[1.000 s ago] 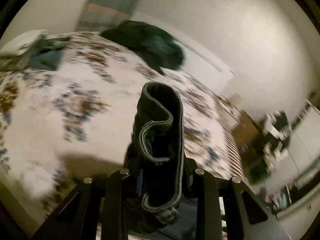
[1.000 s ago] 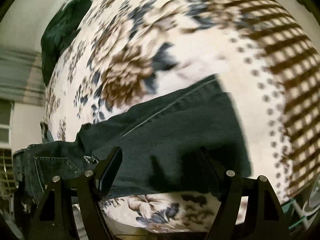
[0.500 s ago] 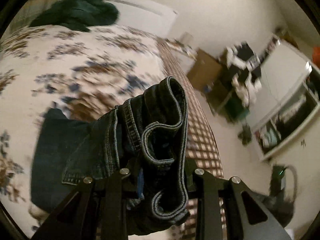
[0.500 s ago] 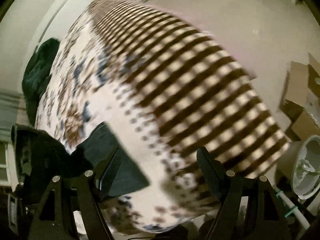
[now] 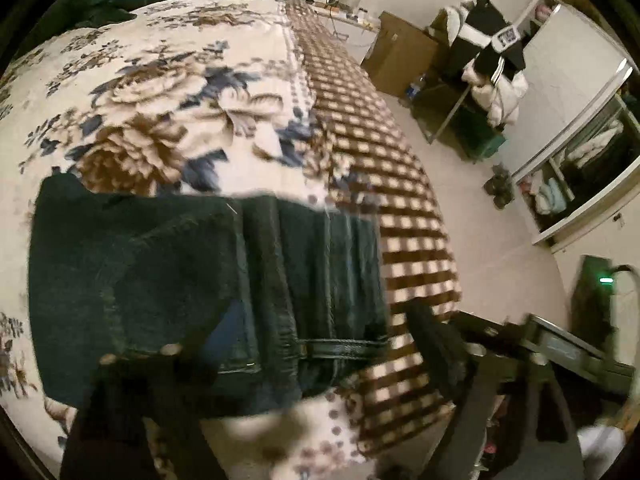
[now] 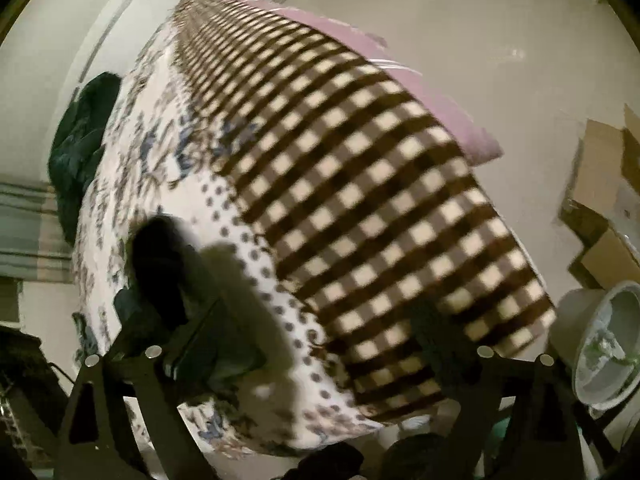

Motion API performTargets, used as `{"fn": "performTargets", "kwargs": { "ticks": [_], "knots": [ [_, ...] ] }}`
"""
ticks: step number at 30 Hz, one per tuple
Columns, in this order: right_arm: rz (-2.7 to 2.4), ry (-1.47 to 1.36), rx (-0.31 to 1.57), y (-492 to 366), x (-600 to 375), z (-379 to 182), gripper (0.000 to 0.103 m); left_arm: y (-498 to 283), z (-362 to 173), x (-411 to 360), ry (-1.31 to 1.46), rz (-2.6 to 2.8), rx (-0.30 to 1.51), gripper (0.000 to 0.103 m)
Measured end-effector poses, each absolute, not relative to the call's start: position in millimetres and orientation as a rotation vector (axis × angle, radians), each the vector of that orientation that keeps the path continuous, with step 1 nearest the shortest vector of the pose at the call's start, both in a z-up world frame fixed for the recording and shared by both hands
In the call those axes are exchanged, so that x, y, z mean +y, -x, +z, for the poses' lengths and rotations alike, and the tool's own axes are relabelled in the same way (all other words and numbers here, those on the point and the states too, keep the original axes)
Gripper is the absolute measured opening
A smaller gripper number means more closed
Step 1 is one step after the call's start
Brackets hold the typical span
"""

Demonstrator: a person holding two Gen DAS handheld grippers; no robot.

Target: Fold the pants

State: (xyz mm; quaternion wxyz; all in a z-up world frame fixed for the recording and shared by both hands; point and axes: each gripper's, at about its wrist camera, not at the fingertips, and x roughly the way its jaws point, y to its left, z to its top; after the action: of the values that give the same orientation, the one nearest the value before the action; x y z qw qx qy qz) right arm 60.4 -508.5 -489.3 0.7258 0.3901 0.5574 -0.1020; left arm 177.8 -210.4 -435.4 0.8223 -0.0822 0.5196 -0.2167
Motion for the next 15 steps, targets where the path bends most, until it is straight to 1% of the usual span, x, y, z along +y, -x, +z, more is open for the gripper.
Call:
{"fn": "performTargets", "kwargs": {
  "ticks": [1,3,6,9,13,14,15],
  "knots": [
    [-0.197,-0.873,1.221,-65.4,-505.5,-488.4,0.099,-179.0,-425.3,-198.6,0.199,-0.459,1.103,0.086],
    [-0.143,-0.903,1.202,-77.4,-499.5,-486.9,0.099,-186.0,-419.3,-181.3,0.215,-0.436,1.1,0.087],
    [-0.045,-0.914,1.189,-102.3,-484.3,-488.5,0.1,-200.1,-414.4,-133.7,0.239,-0.351,1.099,0.087],
    [0.058,-0.909,1.232,-131.5,-462.7,-504.7,0.1,-221.1,-430.4,-79.8,0.24,-0.236,1.138,0.087],
    [0.146,-0.943,1.362,-159.7,-434.8,-552.8,0.1,-254.2,-464.4,-14.0,0.26,-0.096,1.201,0.087],
    [0.172,-0.972,1.406,-162.3,-427.7,-564.4,0.093,-260.3,-471.6,-5.4,0.267,-0.082,1.215,0.087],
    [0.178,-0.986,1.415,-161.7,-424.0,-569.7,0.081,-265.2,-477.4,2.0,0.283,-0.083,1.228,0.087]
  ]
}}
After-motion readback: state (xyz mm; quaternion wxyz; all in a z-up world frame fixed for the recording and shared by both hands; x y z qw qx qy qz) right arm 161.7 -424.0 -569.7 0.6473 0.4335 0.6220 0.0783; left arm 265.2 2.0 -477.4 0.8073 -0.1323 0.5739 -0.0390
